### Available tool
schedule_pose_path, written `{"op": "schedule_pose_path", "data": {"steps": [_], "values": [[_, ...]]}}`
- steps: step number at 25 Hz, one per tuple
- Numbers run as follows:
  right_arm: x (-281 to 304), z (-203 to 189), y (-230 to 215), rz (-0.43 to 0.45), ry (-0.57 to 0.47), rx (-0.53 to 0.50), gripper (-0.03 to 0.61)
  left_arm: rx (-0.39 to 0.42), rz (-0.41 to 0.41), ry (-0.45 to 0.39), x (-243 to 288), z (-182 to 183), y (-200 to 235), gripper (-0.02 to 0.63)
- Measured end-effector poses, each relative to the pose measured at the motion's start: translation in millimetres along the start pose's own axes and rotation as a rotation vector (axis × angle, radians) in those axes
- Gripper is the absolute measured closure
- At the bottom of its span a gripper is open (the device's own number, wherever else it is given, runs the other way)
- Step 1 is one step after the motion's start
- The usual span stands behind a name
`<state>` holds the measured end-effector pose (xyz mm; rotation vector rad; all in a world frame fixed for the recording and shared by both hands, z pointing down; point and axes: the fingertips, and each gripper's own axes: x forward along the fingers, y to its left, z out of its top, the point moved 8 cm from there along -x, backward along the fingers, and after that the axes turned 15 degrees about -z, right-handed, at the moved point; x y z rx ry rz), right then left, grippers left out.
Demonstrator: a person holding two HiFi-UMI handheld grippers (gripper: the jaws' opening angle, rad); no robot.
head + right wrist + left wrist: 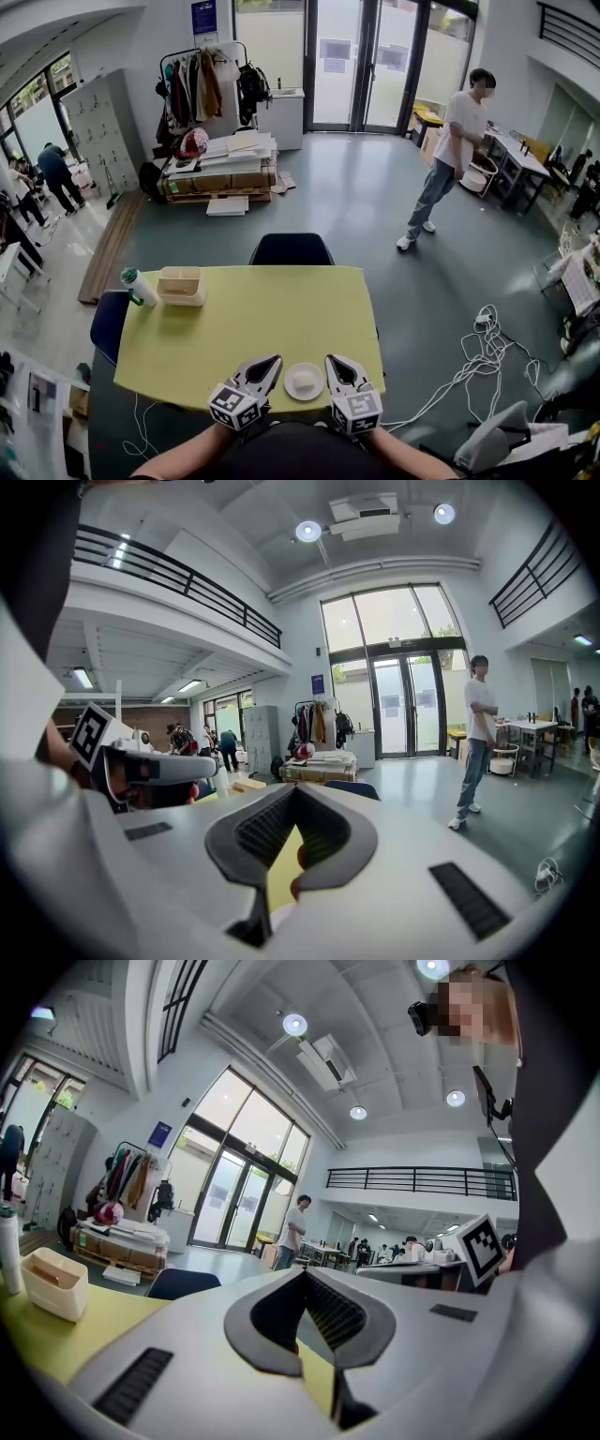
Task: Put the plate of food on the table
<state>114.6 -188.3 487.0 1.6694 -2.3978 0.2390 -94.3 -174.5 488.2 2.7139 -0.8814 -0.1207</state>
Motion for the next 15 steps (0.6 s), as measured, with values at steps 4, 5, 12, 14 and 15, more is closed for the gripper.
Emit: {"op": "schedule_pose_path", "data": {"steps": [4,5,12,14,15], "values": [[0.7,-1.6,3.4,-0.004,0.002,0.003,0.567,-0.005,0.001,-0.003,-2.6,-1.5,0.8,0.604],[1.0,-1.4,4.0,-0.006,0.003,0.004,0.566,-0.005,0.001,-0.004,-3.3,-1.8,1.0,0.604],[1.9,-0.4,-0.1,-0.013,-0.002,0.006,0.568,-0.003,0.008,-0.013,-1.2,-3.3,2.1,0.604],[2.9,1.1,0.1,-0.018,-0.003,0.005,0.568,-0.002,0.008,-0.013,-1.6,-3.6,2.9,0.604],[3.4,1.3,0.3,-0.019,-0.004,0.005,0.568,-0.001,0.008,-0.014,-1.8,-3.9,3.3,0.604]]}}
